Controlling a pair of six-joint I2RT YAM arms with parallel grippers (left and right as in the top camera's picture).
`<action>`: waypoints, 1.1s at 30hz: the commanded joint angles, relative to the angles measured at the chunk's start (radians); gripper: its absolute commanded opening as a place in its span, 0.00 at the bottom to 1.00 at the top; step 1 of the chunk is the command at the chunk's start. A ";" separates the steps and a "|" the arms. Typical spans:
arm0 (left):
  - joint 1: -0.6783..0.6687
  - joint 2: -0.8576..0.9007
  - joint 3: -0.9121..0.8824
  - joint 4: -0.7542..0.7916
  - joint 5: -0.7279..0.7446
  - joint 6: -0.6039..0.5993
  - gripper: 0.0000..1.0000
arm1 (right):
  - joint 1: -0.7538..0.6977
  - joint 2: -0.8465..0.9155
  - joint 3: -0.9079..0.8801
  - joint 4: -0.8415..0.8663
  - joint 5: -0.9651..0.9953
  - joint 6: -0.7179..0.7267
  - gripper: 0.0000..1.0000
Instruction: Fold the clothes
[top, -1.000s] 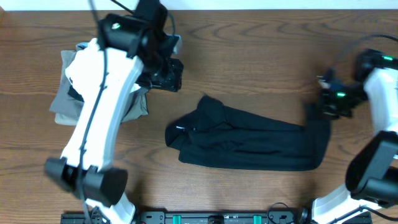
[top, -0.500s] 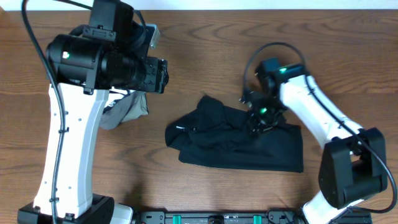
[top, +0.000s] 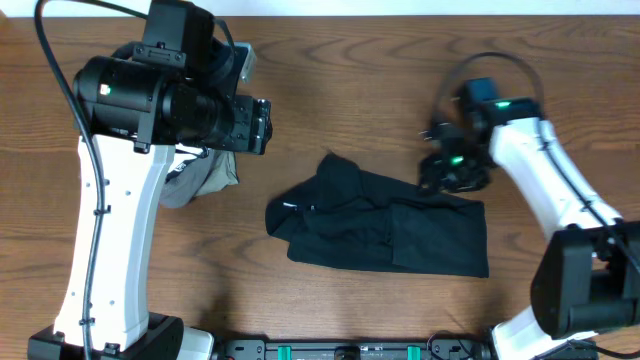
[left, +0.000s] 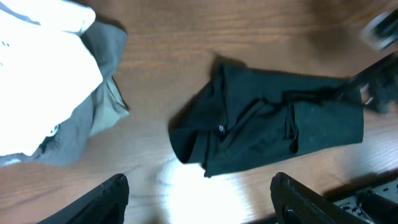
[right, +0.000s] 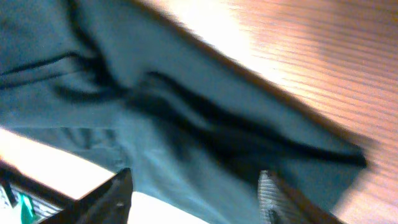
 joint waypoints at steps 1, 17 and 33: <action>0.004 0.013 -0.063 -0.011 -0.016 -0.026 0.75 | -0.080 0.007 -0.031 -0.007 0.000 0.031 0.73; 0.004 0.029 -0.368 0.109 0.007 -0.057 0.76 | -0.203 0.008 -0.419 0.310 -0.333 -0.037 0.37; 0.004 0.029 -0.406 0.168 0.066 -0.077 0.85 | -0.357 0.008 -0.432 0.750 -0.164 0.401 0.01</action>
